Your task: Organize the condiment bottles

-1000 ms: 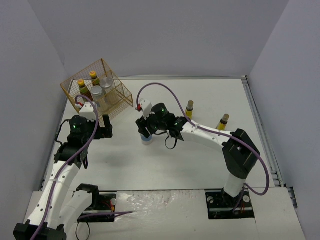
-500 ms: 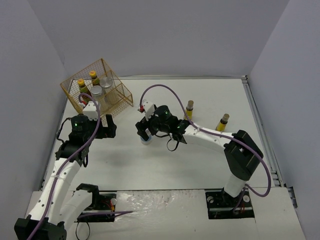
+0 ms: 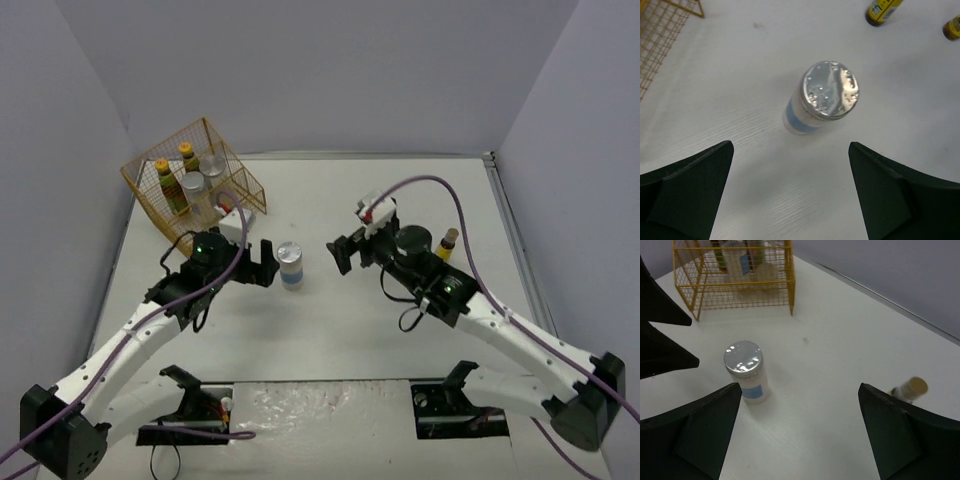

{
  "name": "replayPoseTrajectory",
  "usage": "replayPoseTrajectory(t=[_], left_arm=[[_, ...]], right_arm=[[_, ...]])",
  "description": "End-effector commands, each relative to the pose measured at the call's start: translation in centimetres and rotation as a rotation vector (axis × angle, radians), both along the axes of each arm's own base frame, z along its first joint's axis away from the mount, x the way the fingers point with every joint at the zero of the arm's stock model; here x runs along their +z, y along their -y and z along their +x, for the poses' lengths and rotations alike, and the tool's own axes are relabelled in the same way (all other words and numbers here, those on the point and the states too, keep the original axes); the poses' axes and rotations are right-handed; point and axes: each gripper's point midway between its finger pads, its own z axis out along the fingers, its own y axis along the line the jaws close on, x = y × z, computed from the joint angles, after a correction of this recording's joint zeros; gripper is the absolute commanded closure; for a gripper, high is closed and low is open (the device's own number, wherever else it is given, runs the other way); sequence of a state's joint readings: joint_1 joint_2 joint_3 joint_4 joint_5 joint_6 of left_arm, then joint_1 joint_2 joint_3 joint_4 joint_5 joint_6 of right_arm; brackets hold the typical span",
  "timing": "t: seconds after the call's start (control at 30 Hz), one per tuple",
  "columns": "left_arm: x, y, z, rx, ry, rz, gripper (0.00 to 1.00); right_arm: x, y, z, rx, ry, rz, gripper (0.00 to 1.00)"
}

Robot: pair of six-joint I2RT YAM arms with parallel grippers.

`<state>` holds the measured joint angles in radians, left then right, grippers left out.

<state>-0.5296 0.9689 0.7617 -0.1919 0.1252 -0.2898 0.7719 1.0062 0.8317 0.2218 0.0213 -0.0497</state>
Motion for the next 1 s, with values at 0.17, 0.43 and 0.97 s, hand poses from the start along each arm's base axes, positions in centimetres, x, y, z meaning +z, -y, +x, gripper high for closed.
replayPoseTrajectory(t=[0.17, 0.43, 0.97], left_arm=[[3.2, 6.0, 4.1, 0.05, 0.173, 0.008, 0.03], [0.6, 6.7, 6.0, 0.146, 0.117, 0.047, 0.04], [2.3, 5.4, 5.3, 0.209, 0.131, 0.011, 0.97]], right_arm=[[0.9, 6.0, -1.0, -0.18, 0.025, 0.105, 0.0], [1.2, 6.4, -1.3, -0.184, 0.034, 0.111, 0.0], [0.9, 6.1, -1.4, -0.169, 0.028, 0.114, 0.0]])
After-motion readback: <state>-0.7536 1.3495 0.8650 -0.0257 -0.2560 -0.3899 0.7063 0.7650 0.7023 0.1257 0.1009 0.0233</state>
